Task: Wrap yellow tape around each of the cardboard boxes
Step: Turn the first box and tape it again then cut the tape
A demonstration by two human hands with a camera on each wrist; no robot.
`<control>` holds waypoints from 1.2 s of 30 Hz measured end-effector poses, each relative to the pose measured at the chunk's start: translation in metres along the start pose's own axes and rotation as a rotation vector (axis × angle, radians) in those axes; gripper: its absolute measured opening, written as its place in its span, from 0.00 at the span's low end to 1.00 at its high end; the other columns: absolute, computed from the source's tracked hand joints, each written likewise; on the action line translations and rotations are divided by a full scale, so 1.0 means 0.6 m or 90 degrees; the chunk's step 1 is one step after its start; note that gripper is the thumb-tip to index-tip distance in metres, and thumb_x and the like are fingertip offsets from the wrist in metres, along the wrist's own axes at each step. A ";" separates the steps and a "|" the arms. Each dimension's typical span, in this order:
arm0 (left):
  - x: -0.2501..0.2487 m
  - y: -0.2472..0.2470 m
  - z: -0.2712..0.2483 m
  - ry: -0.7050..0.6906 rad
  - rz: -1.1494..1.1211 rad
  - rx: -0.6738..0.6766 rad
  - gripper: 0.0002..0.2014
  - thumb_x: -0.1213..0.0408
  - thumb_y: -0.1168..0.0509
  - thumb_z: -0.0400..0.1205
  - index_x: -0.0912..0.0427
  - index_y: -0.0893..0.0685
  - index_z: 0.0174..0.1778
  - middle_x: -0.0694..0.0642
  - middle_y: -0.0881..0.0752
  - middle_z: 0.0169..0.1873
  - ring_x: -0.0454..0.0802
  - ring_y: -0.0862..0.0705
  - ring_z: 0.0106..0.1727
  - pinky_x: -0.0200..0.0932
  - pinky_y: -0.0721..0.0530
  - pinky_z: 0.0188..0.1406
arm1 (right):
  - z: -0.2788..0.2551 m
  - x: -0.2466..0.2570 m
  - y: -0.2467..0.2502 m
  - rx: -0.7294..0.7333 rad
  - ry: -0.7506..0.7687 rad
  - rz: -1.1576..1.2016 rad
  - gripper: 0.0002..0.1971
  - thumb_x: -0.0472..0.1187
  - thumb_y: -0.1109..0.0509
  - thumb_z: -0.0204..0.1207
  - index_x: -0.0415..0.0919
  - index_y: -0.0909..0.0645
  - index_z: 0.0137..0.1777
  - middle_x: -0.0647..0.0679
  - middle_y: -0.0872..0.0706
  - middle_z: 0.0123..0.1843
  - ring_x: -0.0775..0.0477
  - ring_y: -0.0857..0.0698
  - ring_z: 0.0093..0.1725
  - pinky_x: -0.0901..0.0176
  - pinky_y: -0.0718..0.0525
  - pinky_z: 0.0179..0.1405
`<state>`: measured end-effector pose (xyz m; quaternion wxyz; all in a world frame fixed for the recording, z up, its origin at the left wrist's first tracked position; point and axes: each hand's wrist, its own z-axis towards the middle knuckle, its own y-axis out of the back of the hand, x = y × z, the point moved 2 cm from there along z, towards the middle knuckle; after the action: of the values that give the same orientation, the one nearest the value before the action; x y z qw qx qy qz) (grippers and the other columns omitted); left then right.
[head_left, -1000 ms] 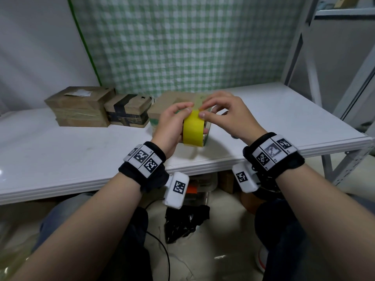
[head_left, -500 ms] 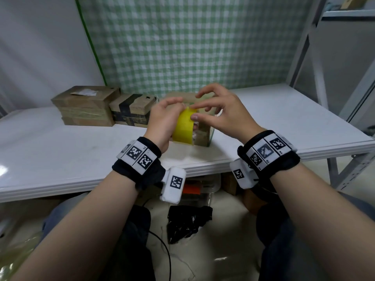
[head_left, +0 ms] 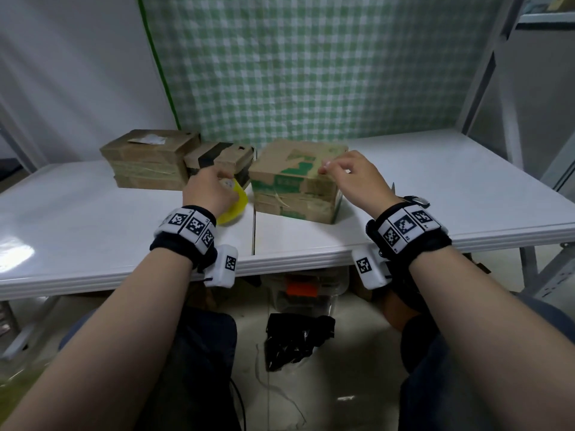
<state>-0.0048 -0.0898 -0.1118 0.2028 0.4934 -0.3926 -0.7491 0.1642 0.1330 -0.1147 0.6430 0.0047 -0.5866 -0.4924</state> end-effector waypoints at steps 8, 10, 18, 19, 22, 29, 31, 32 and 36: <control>-0.026 -0.062 -0.005 0.003 -0.030 0.052 0.21 0.56 0.32 0.81 0.52 0.16 0.71 0.53 0.13 0.66 0.59 0.16 0.68 0.53 0.19 0.69 | -0.004 -0.004 0.004 0.032 0.014 -0.001 0.18 0.55 0.36 0.87 0.45 0.10 0.62 0.53 0.22 0.66 0.50 0.21 0.66 0.50 0.20 0.66; -0.041 -0.069 -0.009 -0.002 -0.093 0.061 0.25 0.49 0.32 0.80 0.56 0.18 0.71 0.53 0.14 0.63 0.57 0.16 0.66 0.51 0.19 0.65 | -0.005 -0.002 0.005 0.028 -0.002 0.032 0.18 0.55 0.37 0.88 0.47 0.09 0.60 0.53 0.22 0.65 0.50 0.20 0.66 0.45 0.18 0.69; -0.078 -0.062 -0.025 -0.077 -0.353 -0.009 0.29 0.51 0.26 0.81 0.54 0.28 0.75 0.54 0.27 0.71 0.46 0.23 0.65 0.47 0.25 0.75 | -0.009 0.025 0.036 -0.063 -0.004 0.090 0.19 0.59 0.42 0.87 0.54 0.10 0.59 0.54 0.14 0.63 0.52 0.17 0.60 0.43 0.15 0.64; -0.083 -0.057 -0.029 -0.085 -0.367 -0.020 0.28 0.52 0.26 0.81 0.53 0.27 0.75 0.53 0.28 0.69 0.45 0.24 0.64 0.43 0.26 0.74 | -0.011 0.033 0.043 -0.058 -0.009 0.092 0.20 0.59 0.43 0.88 0.55 0.10 0.60 0.54 0.13 0.62 0.54 0.16 0.56 0.48 0.15 0.58; -0.093 -0.038 -0.036 -0.112 -0.389 -0.061 0.30 0.52 0.26 0.81 0.52 0.26 0.77 0.52 0.30 0.66 0.44 0.25 0.64 0.36 0.28 0.72 | -0.014 0.053 0.063 -0.020 -0.001 0.086 0.23 0.58 0.48 0.91 0.55 0.12 0.66 0.57 0.13 0.58 0.65 0.20 0.43 0.63 0.22 0.44; -0.102 -0.017 -0.040 -0.139 -0.351 -0.066 0.38 0.49 0.25 0.80 0.52 0.32 0.85 0.54 0.27 0.78 0.47 0.25 0.74 0.47 0.28 0.79 | -0.011 0.076 0.080 0.017 0.005 0.080 0.23 0.55 0.49 0.92 0.52 0.12 0.67 0.56 0.14 0.56 0.63 0.19 0.40 0.64 0.21 0.40; -0.107 -0.015 -0.040 -0.165 -0.345 -0.046 0.39 0.50 0.26 0.81 0.45 0.38 0.86 0.52 0.29 0.83 0.49 0.29 0.80 0.48 0.29 0.79 | -0.002 0.088 0.089 0.038 -0.012 0.026 0.24 0.57 0.49 0.91 0.50 0.12 0.65 0.52 0.12 0.52 0.53 0.17 0.39 0.56 0.18 0.37; -0.108 -0.016 -0.037 -0.175 -0.329 -0.030 0.38 0.50 0.27 0.82 0.43 0.38 0.86 0.51 0.30 0.84 0.50 0.30 0.82 0.48 0.29 0.78 | 0.008 0.094 0.095 0.055 -0.019 -0.023 0.25 0.58 0.50 0.91 0.48 0.12 0.64 0.50 0.11 0.51 0.50 0.17 0.38 0.54 0.17 0.37; -0.112 -0.019 -0.025 -0.170 -0.311 0.017 0.31 0.50 0.30 0.85 0.45 0.30 0.84 0.51 0.24 0.77 0.49 0.22 0.73 0.48 0.22 0.72 | 0.066 0.117 0.110 0.093 0.004 -0.216 0.29 0.59 0.50 0.91 0.42 0.11 0.59 0.45 0.10 0.48 0.48 0.14 0.33 0.59 0.22 0.28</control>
<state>0.0385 -0.0419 -0.0849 -0.0438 0.4732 -0.2950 -0.8290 0.1635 0.1451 -0.0112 0.5504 0.1518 -0.6097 -0.5498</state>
